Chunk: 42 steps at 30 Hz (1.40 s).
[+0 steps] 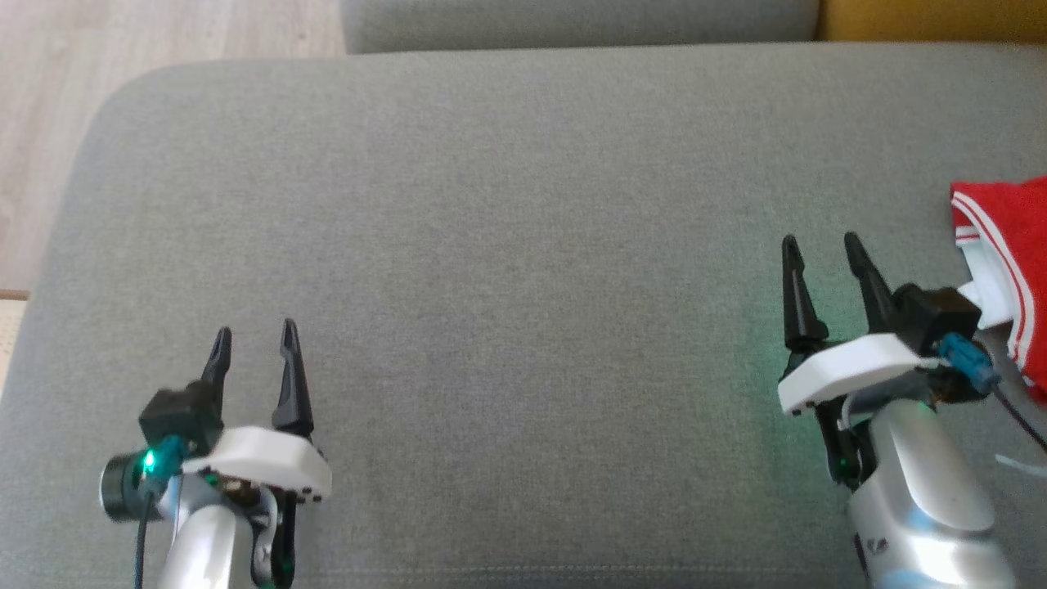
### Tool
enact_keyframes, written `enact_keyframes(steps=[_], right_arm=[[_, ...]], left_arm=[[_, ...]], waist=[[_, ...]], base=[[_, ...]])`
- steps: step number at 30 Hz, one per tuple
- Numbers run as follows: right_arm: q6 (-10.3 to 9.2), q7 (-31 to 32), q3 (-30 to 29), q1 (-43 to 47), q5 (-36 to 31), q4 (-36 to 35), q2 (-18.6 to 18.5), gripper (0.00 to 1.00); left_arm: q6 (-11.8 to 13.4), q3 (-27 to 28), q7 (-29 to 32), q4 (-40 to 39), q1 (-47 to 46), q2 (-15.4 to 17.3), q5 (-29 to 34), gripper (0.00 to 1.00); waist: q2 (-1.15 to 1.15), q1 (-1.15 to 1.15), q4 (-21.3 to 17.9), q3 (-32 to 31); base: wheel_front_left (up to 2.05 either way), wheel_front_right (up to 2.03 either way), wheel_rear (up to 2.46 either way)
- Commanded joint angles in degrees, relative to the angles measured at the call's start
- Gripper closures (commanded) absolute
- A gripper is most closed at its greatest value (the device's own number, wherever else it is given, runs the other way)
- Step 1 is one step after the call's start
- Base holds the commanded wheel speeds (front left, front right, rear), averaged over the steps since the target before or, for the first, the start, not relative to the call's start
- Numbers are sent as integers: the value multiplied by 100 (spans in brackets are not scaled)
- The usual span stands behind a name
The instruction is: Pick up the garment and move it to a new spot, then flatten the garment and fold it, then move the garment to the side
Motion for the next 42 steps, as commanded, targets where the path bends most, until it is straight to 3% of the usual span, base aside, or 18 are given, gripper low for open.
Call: enact_keyframes(steps=[1,9,10,15,42], right_arm=[[-5,-38,162,-42,57,-173,46,0],[-5,-38,257,78,196,-263,47,0],[0,0,98,142,174,-39,8,100],[0,60,54,340,304,177,29,100],[-1,496,-99,644,2099,-370,33,100]], left_arm=[[42,172,-34,-192,-58,74,36,0],[-127,241,-34,-85,46,73,-87,0],[-109,18,1,108,204,-3,-79,100],[-123,37,62,390,249,-47,-210,100],[-305,215,498,132,254,-21,-2023,100]], waist=[[0,0,65,-96],[0,0,65,-182],[0,0,69,-187],[0,0,66,-199],[0,0,28,-309]], base=[[0,0,0],[0,0,0],[0,0,0],[0,0,0],[0,0,0]])
